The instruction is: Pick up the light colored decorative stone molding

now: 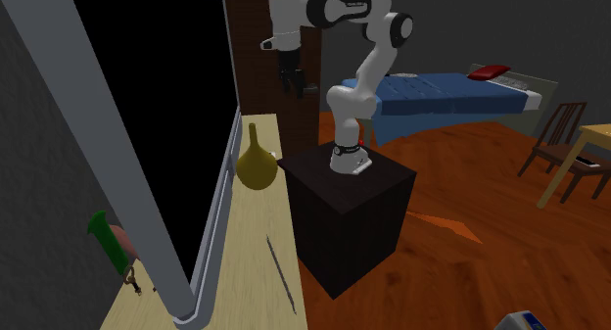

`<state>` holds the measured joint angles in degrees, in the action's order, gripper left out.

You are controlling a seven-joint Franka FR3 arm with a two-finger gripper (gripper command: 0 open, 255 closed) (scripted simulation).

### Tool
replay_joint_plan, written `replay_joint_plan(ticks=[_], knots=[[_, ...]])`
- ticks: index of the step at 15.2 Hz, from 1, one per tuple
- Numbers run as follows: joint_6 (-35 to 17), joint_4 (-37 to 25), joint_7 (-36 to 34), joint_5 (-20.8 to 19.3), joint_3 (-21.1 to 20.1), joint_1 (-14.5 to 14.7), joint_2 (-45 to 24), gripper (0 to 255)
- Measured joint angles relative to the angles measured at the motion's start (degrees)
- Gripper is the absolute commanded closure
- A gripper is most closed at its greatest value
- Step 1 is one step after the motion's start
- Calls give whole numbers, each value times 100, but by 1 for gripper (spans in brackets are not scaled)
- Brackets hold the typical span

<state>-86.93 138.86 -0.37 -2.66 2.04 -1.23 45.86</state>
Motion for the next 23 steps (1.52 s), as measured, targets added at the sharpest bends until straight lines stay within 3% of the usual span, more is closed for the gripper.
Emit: replay_joint_plan(ticks=[4, 11, 23], knots=[[-351, 5, 285, -19, 77, 120, -369, 0], [-1485, -187, 1158, 57, 189, 550, -1758, 0], [-2811, -1204, 2713, 375, 84, 1158, -4214, 0]])
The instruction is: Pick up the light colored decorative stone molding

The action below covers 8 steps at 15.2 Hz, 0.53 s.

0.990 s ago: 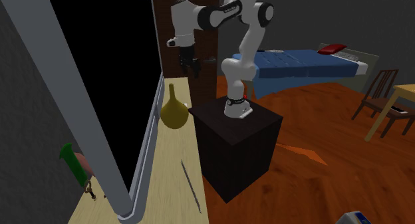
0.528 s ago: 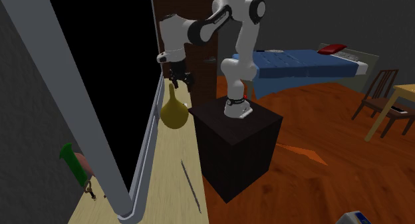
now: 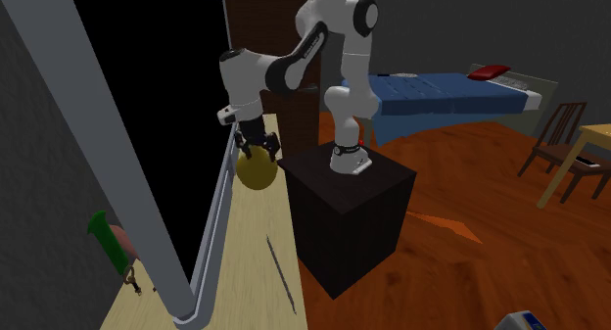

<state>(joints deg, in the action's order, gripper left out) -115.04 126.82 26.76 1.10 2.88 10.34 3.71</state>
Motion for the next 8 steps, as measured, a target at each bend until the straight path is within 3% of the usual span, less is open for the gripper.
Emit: replay_joint_plan(ticks=[8], knots=[[-449, -1005, 856, 143, -339, 301, -1520, 0]])
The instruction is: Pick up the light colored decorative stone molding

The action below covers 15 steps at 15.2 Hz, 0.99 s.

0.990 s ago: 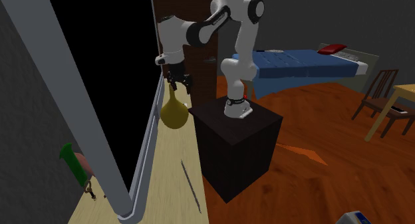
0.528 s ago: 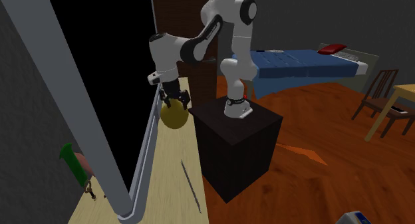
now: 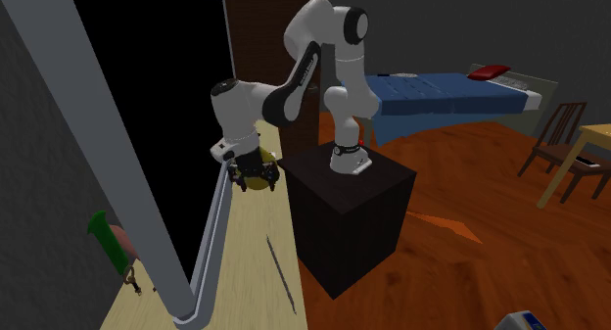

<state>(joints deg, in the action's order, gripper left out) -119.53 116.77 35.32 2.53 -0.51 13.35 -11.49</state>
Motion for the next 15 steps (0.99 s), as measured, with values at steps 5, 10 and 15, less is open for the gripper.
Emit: replay_joint_plan(ticks=[5, 10, 15], knots=[[-205, -615, 468, -21, -244, 174, -858, 0], [-251, -1419, 841, -126, -498, 403, -1741, 0], [-247, -2168, 1230, -283, -720, 642, -2530, 0]])
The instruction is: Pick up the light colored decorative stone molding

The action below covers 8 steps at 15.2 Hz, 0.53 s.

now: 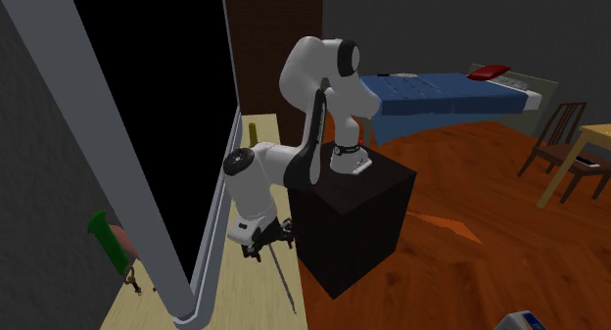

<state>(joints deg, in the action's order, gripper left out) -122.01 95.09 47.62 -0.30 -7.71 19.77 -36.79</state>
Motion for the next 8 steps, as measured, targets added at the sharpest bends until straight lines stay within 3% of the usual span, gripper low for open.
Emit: replay_joint_plan(ticks=[8], knots=[[-221, -341, 172, -98, -62, 121, -580, 0]])
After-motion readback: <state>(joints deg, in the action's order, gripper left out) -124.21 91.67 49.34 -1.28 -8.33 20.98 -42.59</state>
